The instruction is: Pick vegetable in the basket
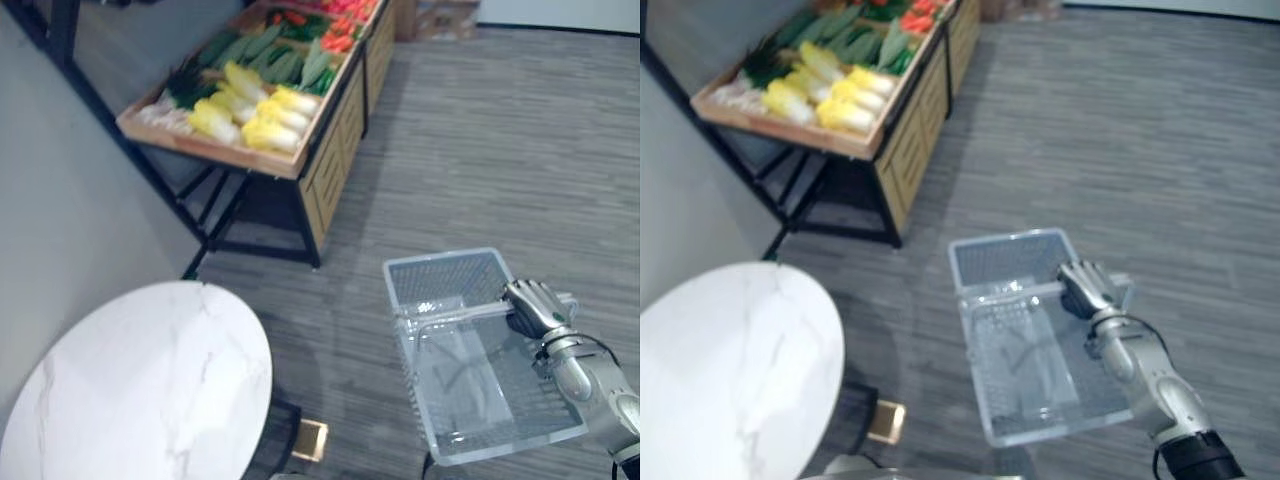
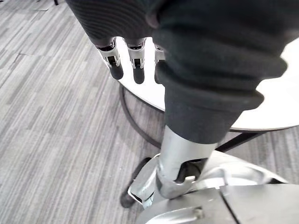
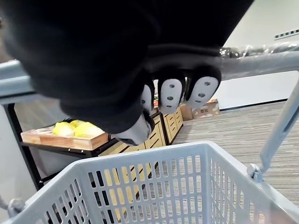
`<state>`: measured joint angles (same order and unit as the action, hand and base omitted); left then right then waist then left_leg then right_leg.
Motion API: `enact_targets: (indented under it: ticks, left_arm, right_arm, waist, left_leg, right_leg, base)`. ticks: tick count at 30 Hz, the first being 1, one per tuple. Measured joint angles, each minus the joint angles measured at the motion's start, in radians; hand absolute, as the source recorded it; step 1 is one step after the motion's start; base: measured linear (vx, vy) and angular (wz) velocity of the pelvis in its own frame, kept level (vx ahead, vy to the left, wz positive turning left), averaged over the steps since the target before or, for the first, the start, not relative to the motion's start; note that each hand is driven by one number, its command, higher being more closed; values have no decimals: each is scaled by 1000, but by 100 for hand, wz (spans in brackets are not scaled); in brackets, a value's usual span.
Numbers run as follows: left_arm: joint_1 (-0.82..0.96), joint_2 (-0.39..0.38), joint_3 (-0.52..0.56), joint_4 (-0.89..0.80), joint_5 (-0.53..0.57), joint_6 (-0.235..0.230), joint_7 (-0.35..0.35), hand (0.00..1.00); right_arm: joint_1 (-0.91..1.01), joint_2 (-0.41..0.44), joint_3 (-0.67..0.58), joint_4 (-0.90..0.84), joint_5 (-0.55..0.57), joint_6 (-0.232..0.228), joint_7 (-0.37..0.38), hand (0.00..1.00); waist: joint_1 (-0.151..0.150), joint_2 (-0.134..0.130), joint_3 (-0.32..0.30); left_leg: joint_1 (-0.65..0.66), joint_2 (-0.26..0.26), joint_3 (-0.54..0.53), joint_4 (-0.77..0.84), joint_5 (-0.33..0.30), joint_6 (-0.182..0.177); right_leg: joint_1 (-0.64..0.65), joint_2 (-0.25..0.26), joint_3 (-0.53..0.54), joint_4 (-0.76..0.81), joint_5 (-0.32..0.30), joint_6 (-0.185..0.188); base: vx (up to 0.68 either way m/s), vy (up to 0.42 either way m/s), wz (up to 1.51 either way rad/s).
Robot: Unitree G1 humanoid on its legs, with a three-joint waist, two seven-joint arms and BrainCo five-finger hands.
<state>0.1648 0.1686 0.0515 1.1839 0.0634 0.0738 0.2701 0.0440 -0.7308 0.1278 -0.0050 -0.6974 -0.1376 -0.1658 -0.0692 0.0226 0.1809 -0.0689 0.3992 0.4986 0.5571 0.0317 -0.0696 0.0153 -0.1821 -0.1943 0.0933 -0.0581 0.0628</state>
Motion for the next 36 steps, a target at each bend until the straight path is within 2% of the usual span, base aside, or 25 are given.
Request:
enact_targets:
  ticks: [1,2,3,4,5,6,10,12,13,17,19,22,23,24,25,26,27,28,30,31,32,34,35,36]
  left_arm:
    - [16,-27,-4,2,0,-2,-7,0]
    - [25,-40,-3,1,-1,-4,-9,0]
    - [38,-60,-3,1,-2,-6,-12,0]
    - [42,-71,-3,1,-3,-9,-13,0]
    - [41,-72,-3,0,-3,-10,-13,0]
    - [30,-65,-3,-3,-3,-20,-13,0]
    - [15,-71,13,-15,-3,-36,-13,0]
    - [12,-94,13,-32,-3,-42,-13,0]
    - [11,-97,13,-32,-3,-43,-14,0]
    - [-3,-92,-18,-34,-3,-42,-25,0]
    - [-5,-84,-29,-40,-3,-42,-32,0]
    - [-5,-62,-55,-50,-1,-42,-36,0]
    - [-6,-63,-55,-50,-1,-42,-36,0]
    - [-8,-59,-56,-49,-1,-42,-36,0]
    - [-7,-48,-56,-49,-2,-42,-35,0]
    - [-8,-42,-56,-49,-2,-42,-35,0]
    - [-14,-34,-56,-49,-2,-41,-35,0]
    - [-25,-25,-59,-49,-2,-41,-34,0]
    - [-46,-18,-67,-49,-3,-40,-33,0]
    - [-63,-13,-67,-50,-3,-39,-33,0]
    - [-81,-13,-67,-51,-2,-39,-33,0]
    - [-91,-13,-67,-53,-1,-38,-33,0]
    - [-92,-14,-66,-59,0,-38,-33,0]
    - [-78,-12,-65,-68,0,-38,-33,0]
  right_arm:
    - [-21,0,10,0,0,-1,-2,100]
    - [-31,0,18,1,1,-1,-3,100]
    - [-46,0,38,6,5,1,-6,100]
    - [-63,-1,61,17,9,3,-7,100]
    - [-67,-2,70,18,9,4,-8,100]
    - [-69,-6,87,22,10,4,-8,100]
    - [-88,-59,116,21,33,-6,-7,100]
    - [-96,-80,116,32,48,-11,-5,100]
    - [-96,-81,116,44,48,-14,-3,100]
    - [-94,-80,113,124,50,-12,2,100]
    - [-92,-77,109,162,47,-5,2,100]
    - [-87,-42,68,231,45,12,4,100]
    - [-89,-38,61,239,44,17,4,100]
    - [-86,-28,47,249,42,23,4,100]
    - [-80,-13,29,257,42,27,4,100]
    - [-80,-5,25,259,42,30,4,100]
    - [-77,16,15,261,42,36,2,100]
    - [-77,42,0,267,42,40,2,100]
    - [-79,52,-7,286,44,39,1,100]
    - [-79,52,-11,302,47,37,1,100]
    - [-80,53,-20,308,48,37,1,100]
    - [-80,53,-42,314,48,37,1,100]
    - [-80,55,-61,324,49,40,1,100]
    - [-80,62,-85,330,49,45,1,100]
  waist:
    - [4,8,3]
    - [7,13,4]
    - [22,20,4]
    - [33,27,5]
    - [37,37,3]
    - [44,33,2]
    - [43,40,5]
    - [40,70,18]
    - [40,76,18]
    - [41,74,22]
    - [43,66,24]
    - [41,37,40]
    - [42,37,40]
    - [39,34,43]
    - [27,21,52]
    - [18,15,58]
    - [3,5,65]
    - [-11,-3,71]
    - [-11,-16,81]
    - [-8,-17,93]
    - [-12,-25,103]
    - [-15,-28,112]
    - [-23,-31,116]
    - [-37,-39,118]
  left_leg:
    - [0,-96,-138,-35,-94,-2]
    - [0,-143,-203,-65,-133,-2]
    - [3,-223,-317,-137,-177,-5]
    - [5,-280,-381,-235,-191,1]
    - [8,-289,-392,-289,-199,5]
    - [42,-302,-378,-371,-218,6]
    - [36,-317,-314,-358,-222,9]
    - [34,-329,-321,-346,-222,9]
    - [34,-329,-325,-346,-222,9]
    - [37,-339,-372,-350,-231,13]
    - [39,-340,-372,-351,-251,27]
    - [77,-367,-369,-343,-289,56]
    - [80,-364,-370,-342,-300,64]
    - [92,-367,-370,-341,-305,75]
    - [111,-373,-374,-342,-309,86]
    - [120,-374,-379,-342,-308,91]
    - [136,-375,-398,-343,-306,110]
    - [143,-376,-418,-345,-309,115]
    - [144,-371,-431,-346,-315,117]
    - [143,-369,-446,-347,-323,114]
    - [144,-368,-474,-349,-333,110]
    - [164,-368,-493,-366,-348,96]
    - [195,-372,-518,-383,-368,82]
    - [233,-374,-553,-399,-394,64]
  right_leg:
    - [-34,9,81,1,-2,-2]
    - [-50,21,124,-1,-1,-2]
    - [-81,49,204,-8,4,-11]
    - [-109,76,257,-6,7,-13]
    - [-123,88,270,0,9,-10]
    - [-155,107,310,8,26,14]
    - [-166,98,324,6,62,39]
    - [-156,89,343,-35,91,49]
    - [-153,88,344,-44,95,51]
    - [-142,89,340,-63,101,57]
    - [-153,94,349,-45,98,58]
    - [-182,84,369,100,41,77]
    - [-205,91,368,153,41,77]
    - [-256,98,362,274,44,73]
    - [-299,95,345,388,57,53]
    - [-318,88,329,437,68,35]
    - [-351,76,297,508,84,2]
    - [-372,70,256,543,53,-28]
    - [-387,74,217,489,38,-34]
    - [-393,76,187,397,42,-30]
    - [-391,76,167,247,65,-5]
    - [-389,68,161,56,94,37]
    - [-389,47,160,-54,107,56]
    - [-391,23,164,-82,107,58]
  base:
    - [-76,82,-161]
    - [-74,122,-186]
    - [-72,120,-186]
    - [-82,133,-172]
    - [-101,151,-151]
    - [-65,92,-86]
    - [60,107,-59]
    - [47,68,-27]
    - [60,48,-11]
    - [30,15,0]
    - [-2,37,-11]
    - [-27,58,-16]
    - [-86,44,-21]
    - [-95,43,-10]
    - [-65,50,6]
    - [-18,62,23]
    - [55,43,35]
    - [74,36,34]
    - [135,-1,23]
    - [232,-73,37]
    - [242,-109,45]
    - [315,-168,48]
    - [534,-299,73]
    - [578,-337,82]
